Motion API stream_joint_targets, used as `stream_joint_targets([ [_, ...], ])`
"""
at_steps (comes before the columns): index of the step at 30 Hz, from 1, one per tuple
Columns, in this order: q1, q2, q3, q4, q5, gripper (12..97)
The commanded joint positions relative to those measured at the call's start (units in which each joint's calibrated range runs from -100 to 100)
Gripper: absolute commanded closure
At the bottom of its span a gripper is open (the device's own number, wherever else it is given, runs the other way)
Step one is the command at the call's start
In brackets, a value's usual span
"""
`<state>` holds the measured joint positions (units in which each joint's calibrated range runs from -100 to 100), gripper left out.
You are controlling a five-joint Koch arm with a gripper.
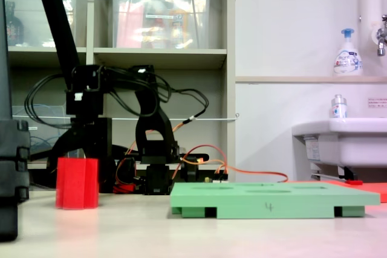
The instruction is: Put the cross columnar block into the corresponding hole
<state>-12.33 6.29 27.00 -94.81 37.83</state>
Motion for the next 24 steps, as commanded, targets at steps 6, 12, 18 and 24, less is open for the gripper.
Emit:
stream_joint_targets([
  [6,0.05,-4.34,-3.27,-3.46,-0.44,65.8],
  [12,-0.49,-7.55,-8.35,-4.9,-0.44,69.4],
  [18,-1.81,-13.14,-11.24,-5.19,-0.24,69.5],
  [24,-3.17,-21.1,-13.14,-5.19,-0.2,84.9],
])
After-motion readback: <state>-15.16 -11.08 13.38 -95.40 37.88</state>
